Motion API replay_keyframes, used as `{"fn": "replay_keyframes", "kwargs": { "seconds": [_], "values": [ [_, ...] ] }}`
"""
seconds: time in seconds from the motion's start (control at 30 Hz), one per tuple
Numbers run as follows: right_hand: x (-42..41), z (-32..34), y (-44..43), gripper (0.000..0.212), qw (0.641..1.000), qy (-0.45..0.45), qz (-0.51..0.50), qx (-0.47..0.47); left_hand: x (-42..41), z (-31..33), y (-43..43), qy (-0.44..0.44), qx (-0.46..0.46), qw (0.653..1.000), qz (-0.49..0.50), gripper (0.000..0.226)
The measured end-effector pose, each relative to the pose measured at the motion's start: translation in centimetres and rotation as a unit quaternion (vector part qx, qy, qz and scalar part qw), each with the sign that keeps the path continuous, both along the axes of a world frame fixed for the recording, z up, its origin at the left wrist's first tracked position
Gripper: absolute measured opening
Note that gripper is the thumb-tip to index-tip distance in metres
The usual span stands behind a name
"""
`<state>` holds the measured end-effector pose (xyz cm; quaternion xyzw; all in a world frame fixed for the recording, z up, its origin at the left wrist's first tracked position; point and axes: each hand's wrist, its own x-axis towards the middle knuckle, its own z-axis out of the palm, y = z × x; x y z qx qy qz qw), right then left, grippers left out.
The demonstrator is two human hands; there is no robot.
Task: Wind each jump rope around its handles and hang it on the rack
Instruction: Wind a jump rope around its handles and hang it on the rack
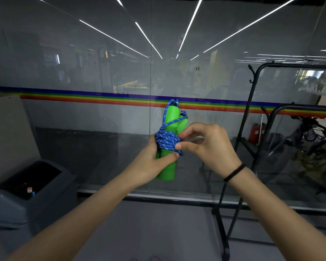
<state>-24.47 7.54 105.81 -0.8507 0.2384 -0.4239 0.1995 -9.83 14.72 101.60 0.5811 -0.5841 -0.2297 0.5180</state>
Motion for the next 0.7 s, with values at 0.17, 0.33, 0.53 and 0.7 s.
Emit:
{"fn": "replay_keyframes", "kwargs": {
  "seconds": [0.17,0.33,0.53,0.7],
  "values": [
    [0.5,-0.9,0.4,0.015,0.996,0.029,-0.029,-0.079,0.0,0.1,0.0,-0.069,0.0,0.997,0.033,0.056],
    [0.6,-1.0,-0.1,0.015,0.994,0.081,0.011,-0.068,0.4,-0.1,0.0,-0.098,0.016,0.994,0.048,0.054],
    [1.2,-1.6,0.0,0.015,0.984,0.135,-0.014,-0.113,0.7,-0.1,0.1,-0.123,0.052,0.989,0.063,0.052],
    [1.3,-1.9,-0.8,0.018,0.977,0.203,0.019,-0.067,1.1,-0.9,0.2,-0.117,0.084,0.988,0.055,0.048]
  ]
}}
